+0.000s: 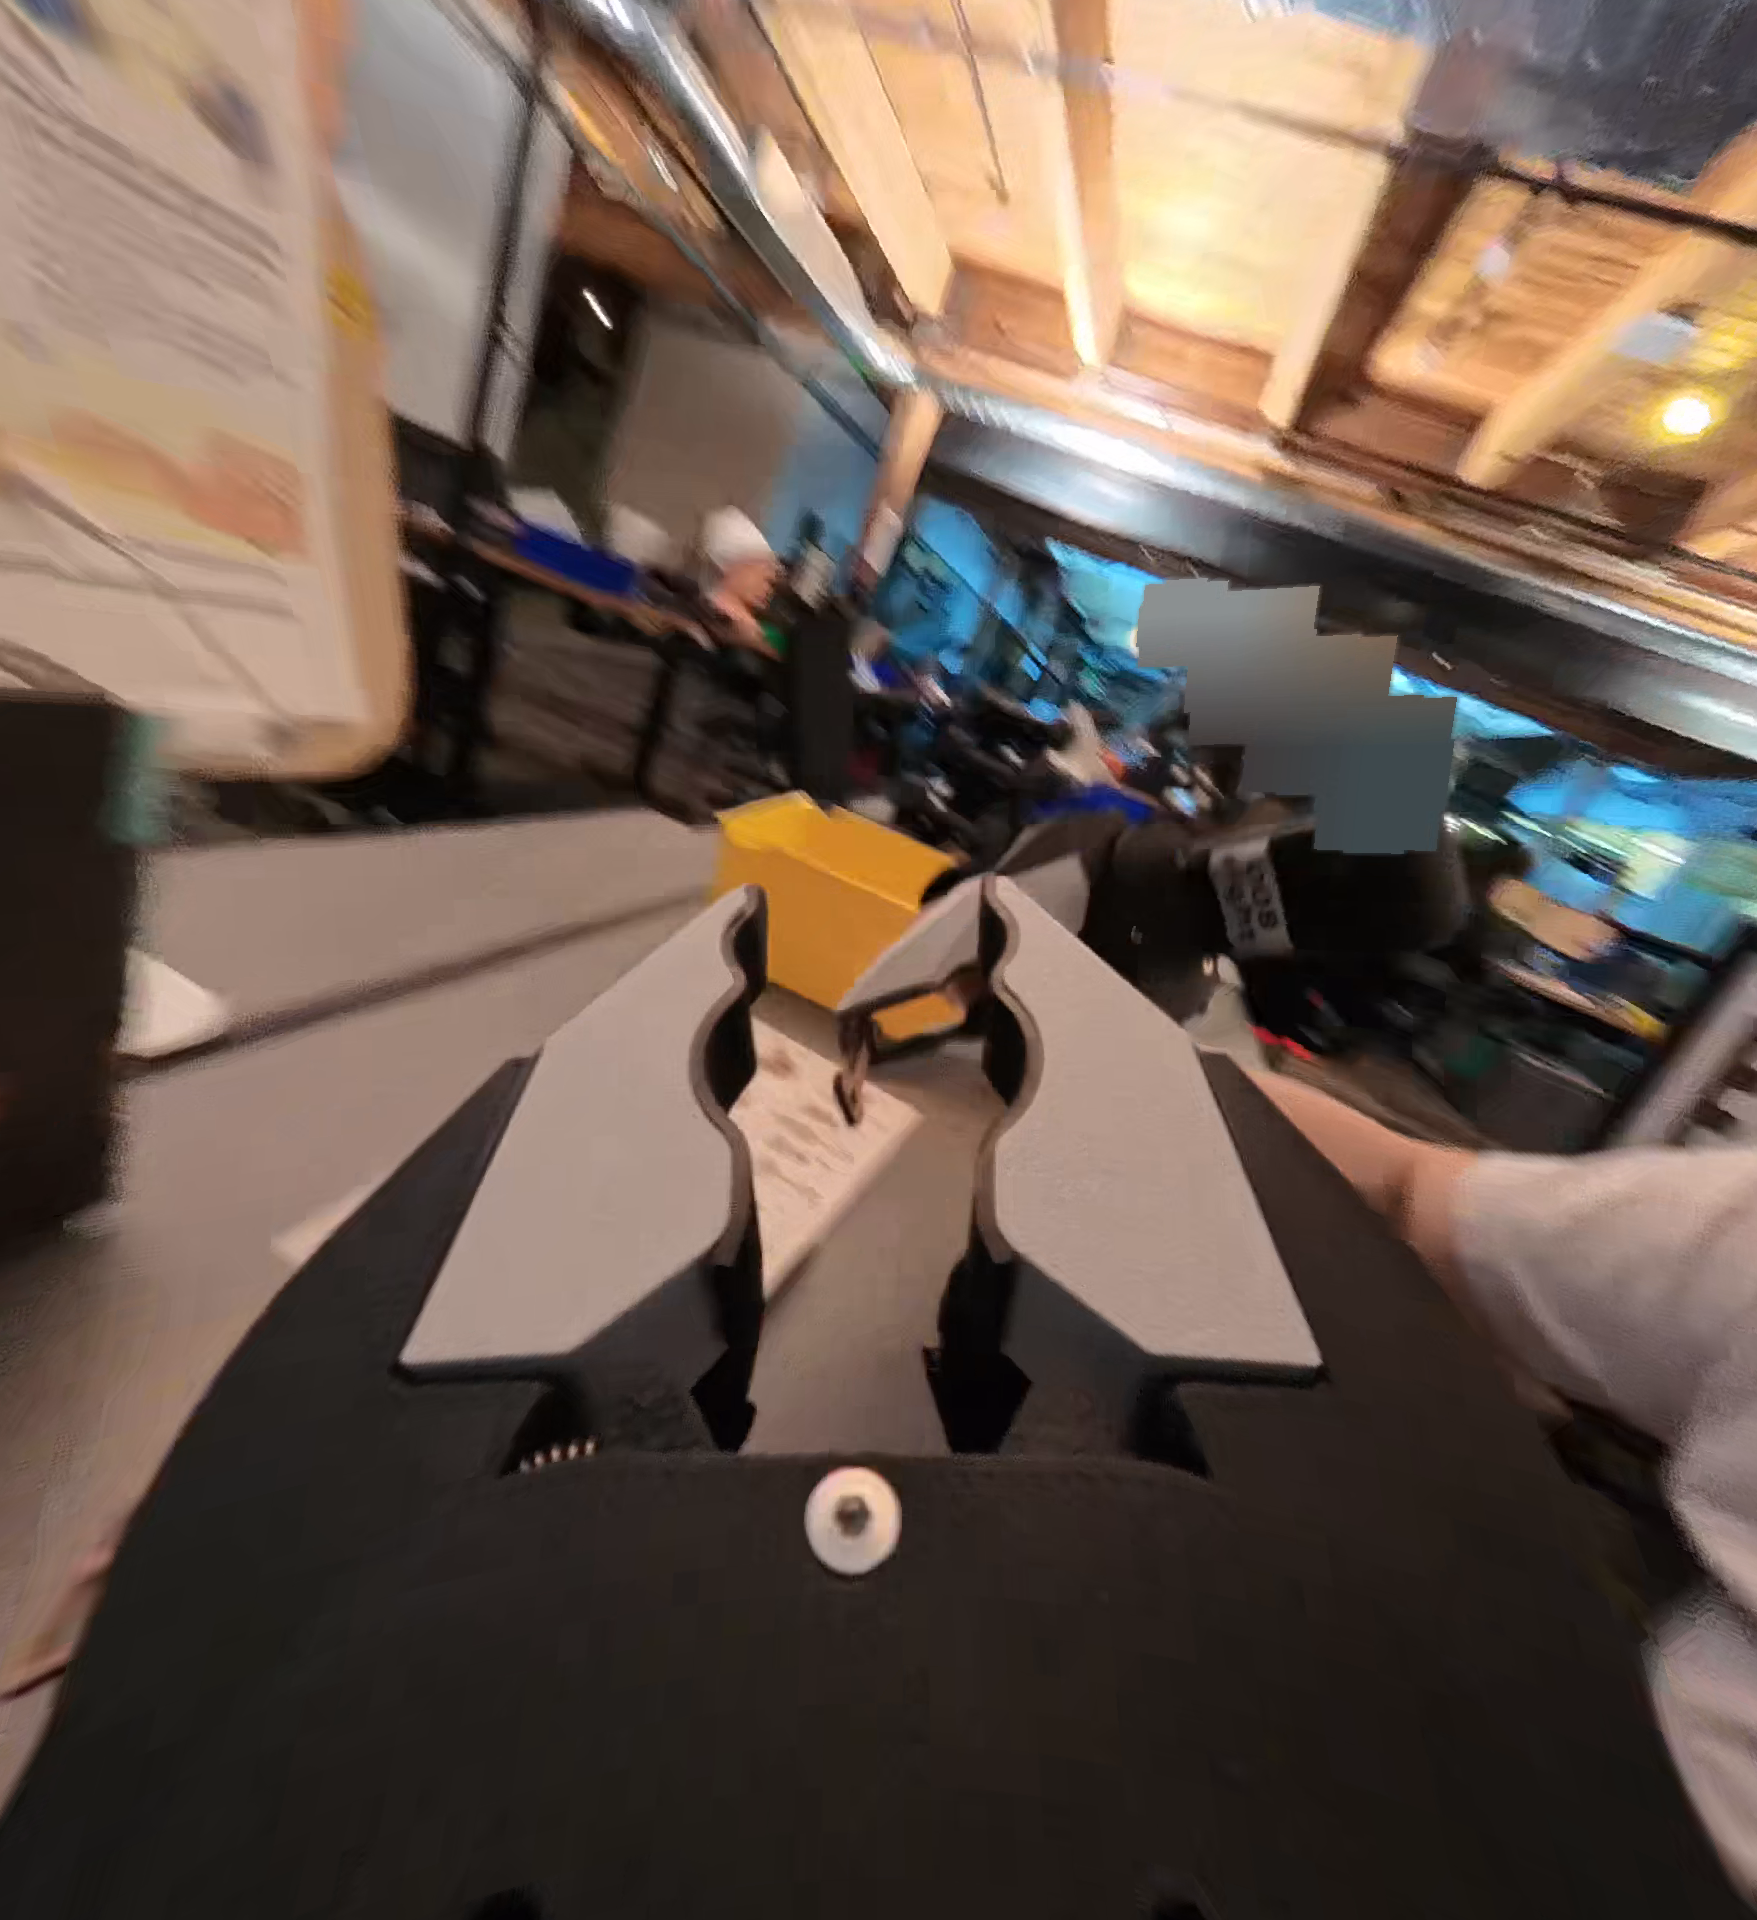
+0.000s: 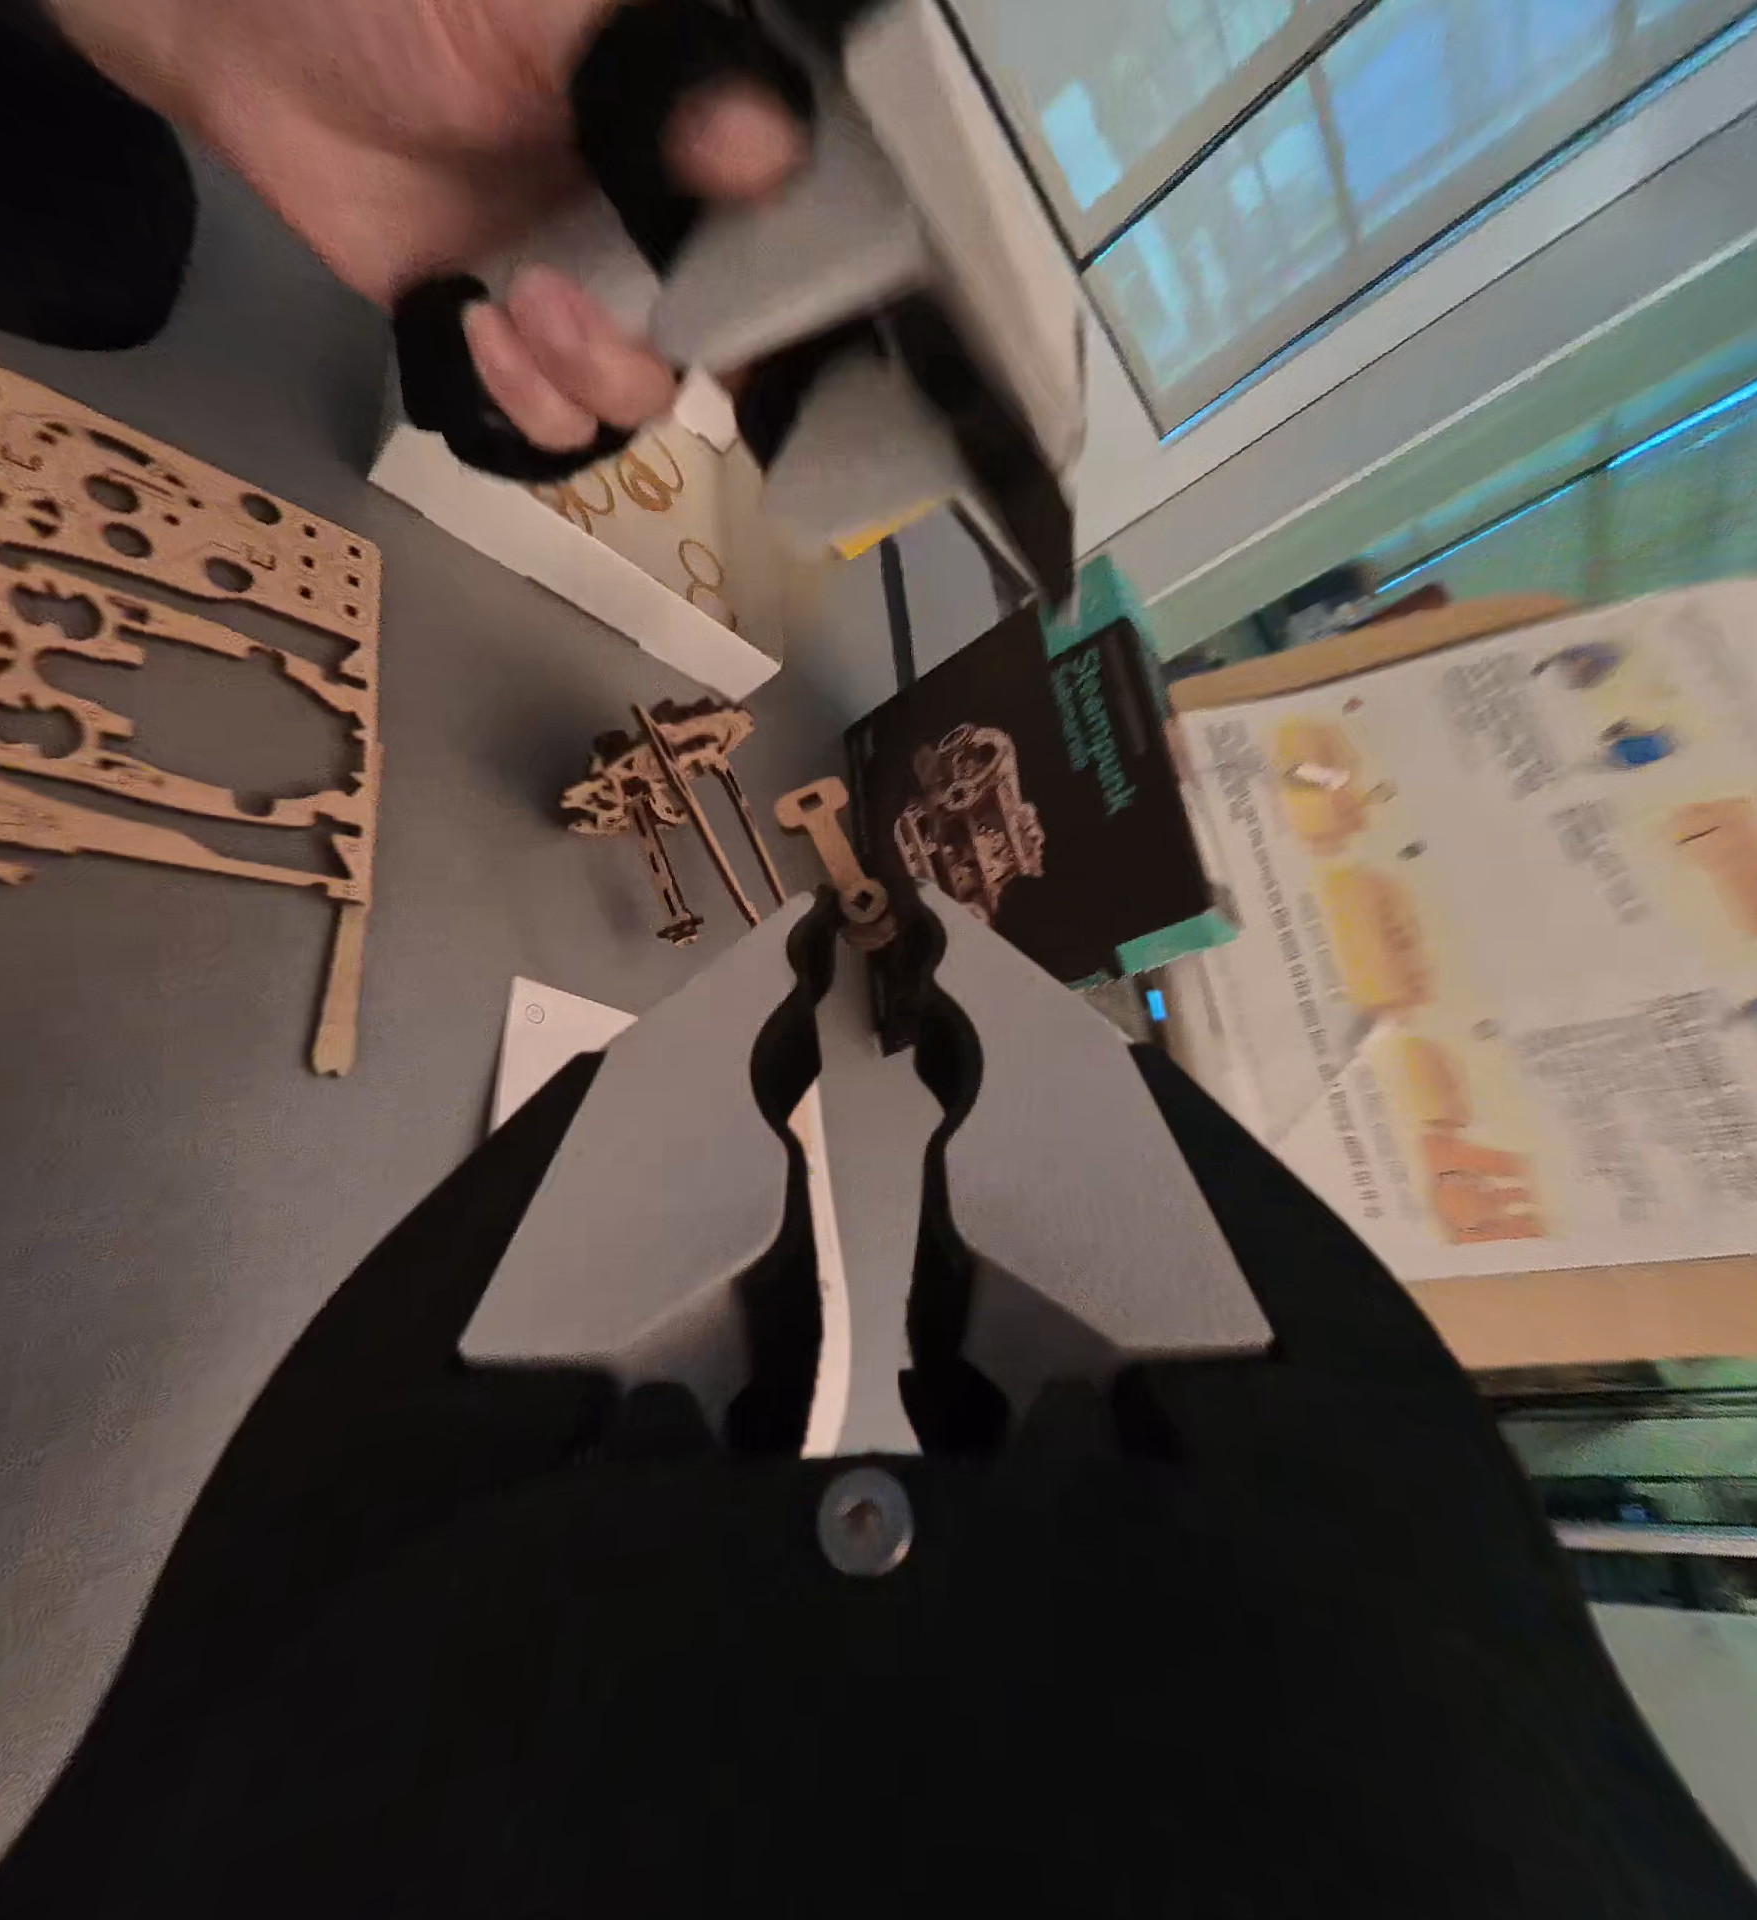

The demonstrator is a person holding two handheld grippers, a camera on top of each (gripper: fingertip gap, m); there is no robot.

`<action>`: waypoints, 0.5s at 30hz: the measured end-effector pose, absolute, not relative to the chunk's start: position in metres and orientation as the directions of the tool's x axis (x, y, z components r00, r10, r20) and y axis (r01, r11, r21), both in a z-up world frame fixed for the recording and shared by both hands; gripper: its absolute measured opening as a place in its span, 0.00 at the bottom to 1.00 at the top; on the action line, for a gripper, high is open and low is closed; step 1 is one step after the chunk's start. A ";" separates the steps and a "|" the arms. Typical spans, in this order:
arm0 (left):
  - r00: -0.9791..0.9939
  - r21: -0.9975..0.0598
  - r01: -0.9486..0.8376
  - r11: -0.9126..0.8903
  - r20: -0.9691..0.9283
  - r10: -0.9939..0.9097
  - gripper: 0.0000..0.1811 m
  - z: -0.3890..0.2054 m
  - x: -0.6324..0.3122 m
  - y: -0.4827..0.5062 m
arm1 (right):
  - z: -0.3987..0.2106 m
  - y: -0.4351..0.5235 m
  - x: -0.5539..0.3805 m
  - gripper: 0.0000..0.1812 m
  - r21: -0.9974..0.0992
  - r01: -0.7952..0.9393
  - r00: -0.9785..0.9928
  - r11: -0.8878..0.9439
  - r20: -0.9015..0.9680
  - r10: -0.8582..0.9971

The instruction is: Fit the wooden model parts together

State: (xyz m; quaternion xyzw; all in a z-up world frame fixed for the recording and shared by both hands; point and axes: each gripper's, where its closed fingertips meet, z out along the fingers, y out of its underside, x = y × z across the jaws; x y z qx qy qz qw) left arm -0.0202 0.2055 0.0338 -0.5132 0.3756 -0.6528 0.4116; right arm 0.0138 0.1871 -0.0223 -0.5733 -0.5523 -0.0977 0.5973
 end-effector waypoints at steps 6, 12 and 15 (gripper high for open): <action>-0.308 -0.949 -0.117 -0.292 0.314 -0.898 0.15 0.003 0.010 0.132 | 0.005 0.140 -0.003 0.05 -0.421 0.816 0.290 0.395 0.891 0.351; -0.416 -0.962 -0.102 -0.252 0.272 -0.868 0.06 0.015 0.001 0.113 | 0.018 0.126 -0.008 0.05 -0.413 0.788 0.291 0.457 0.904 0.315; -0.462 -0.973 -0.100 -0.207 0.230 -0.857 0.01 0.017 -0.003 0.104 | 0.028 0.120 -0.010 0.05 -0.382 0.782 0.276 0.492 0.921 0.276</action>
